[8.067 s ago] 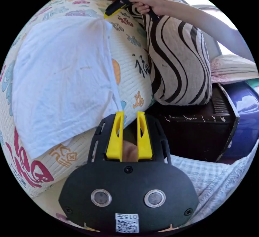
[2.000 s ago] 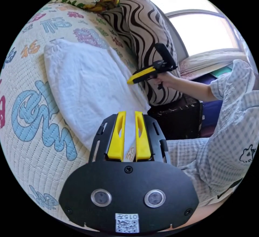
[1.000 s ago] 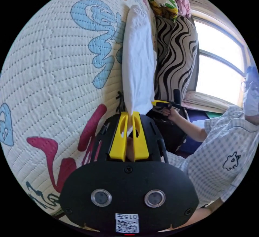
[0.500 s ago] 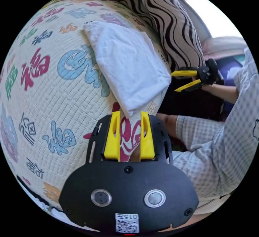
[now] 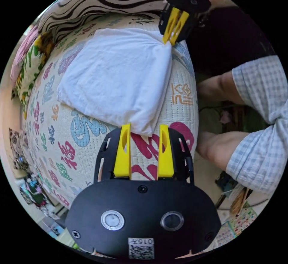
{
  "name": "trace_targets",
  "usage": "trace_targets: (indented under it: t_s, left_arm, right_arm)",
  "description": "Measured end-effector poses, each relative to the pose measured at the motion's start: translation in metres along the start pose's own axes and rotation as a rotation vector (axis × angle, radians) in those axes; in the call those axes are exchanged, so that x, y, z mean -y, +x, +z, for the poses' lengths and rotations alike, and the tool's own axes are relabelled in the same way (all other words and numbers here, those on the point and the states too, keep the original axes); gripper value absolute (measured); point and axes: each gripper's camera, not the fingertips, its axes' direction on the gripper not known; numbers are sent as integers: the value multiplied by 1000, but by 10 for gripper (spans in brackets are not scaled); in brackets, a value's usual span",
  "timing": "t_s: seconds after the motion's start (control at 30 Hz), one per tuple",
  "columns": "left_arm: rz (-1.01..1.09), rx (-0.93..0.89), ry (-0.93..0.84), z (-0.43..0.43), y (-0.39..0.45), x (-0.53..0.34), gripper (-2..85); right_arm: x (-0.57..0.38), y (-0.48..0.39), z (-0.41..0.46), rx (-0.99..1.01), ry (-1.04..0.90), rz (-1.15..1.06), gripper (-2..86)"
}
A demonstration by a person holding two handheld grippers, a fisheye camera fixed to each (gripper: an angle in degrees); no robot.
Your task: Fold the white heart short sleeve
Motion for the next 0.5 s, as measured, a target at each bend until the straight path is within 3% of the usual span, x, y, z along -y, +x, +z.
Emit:
trace_targets:
  t_s: [0.1, 0.23, 0.5]
  left_arm:
    - [129, 105, -25, 16, 18, 22, 116]
    - [227, 74, -30, 17, 19, 41, 38]
    - [180, 68, 67, -94, 17, 51, 7]
  right_arm:
    - [8, -7, -6, -15, 0, -9, 12]
    - [13, 4, -29, 59, 33, 47, 7]
    - [10, 24, -128, 41, 72, 32, 3]
